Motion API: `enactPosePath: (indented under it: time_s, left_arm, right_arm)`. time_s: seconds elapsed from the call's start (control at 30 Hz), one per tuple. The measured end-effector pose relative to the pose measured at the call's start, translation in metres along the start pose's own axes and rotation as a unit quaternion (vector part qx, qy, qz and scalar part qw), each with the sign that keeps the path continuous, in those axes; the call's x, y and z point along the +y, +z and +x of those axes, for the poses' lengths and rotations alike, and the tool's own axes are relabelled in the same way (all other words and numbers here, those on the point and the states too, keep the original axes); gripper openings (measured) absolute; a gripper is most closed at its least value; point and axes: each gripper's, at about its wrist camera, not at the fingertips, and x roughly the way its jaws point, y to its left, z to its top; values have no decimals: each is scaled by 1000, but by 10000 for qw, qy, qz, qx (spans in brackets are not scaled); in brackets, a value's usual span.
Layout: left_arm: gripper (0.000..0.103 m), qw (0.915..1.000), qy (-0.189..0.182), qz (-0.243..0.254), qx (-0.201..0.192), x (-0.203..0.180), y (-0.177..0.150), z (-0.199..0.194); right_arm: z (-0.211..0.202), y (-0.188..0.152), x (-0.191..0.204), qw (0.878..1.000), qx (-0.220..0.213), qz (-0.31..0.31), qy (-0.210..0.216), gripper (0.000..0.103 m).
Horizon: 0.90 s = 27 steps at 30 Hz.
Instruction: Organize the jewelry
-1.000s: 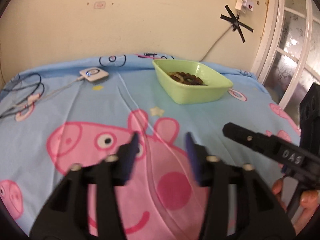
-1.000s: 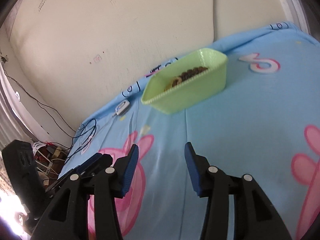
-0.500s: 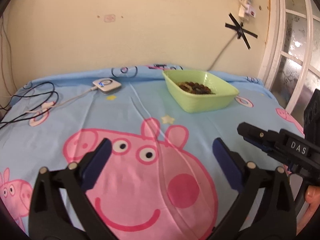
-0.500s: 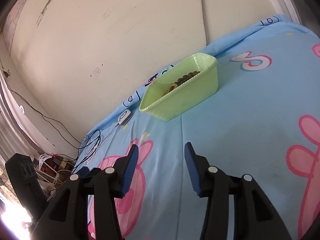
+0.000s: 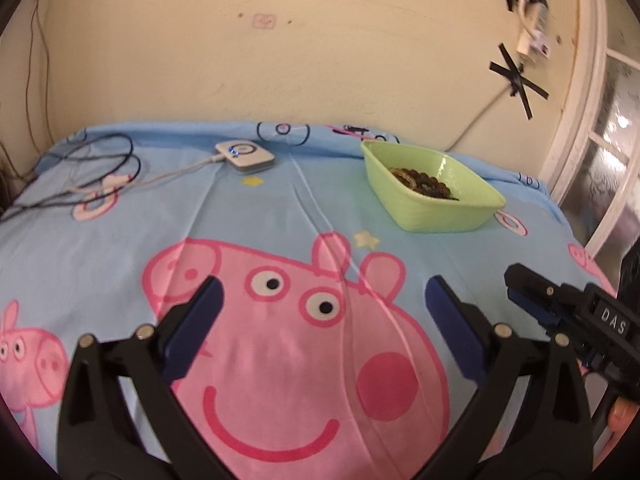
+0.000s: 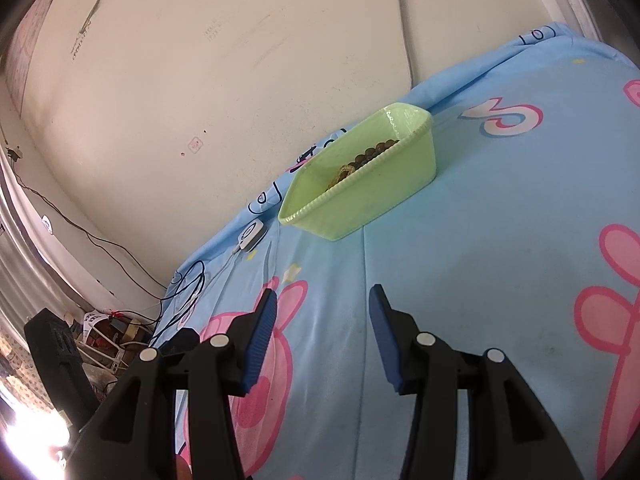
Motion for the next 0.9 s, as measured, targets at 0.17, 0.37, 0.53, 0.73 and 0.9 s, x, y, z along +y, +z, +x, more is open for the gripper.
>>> enactPosePath:
  time_s: [0.17,0.37,0.53,0.73,0.9]
  left_arm:
    - [97,9997,-51,-70,208,5,1,7]
    - [97,9998,-7,60,198,1,0,6]
    - [97,9998,4,97,200,1,0,7]
    - [97,9996,-21,115,251,1,1,9]
    - [97,9995,-33,156,277,-1,-1,10]
  right_arm:
    - [0,0,-1,10000,8,36,11,26]
    - [-3,-1,-1,10000,10,48,25,26]
    - [-2,-2,0,10000,34,49,32,26]
    - [1,-3,2,9998,145,-14,105,27]
    - [3,-4,4,9996,248,-88,132,31]
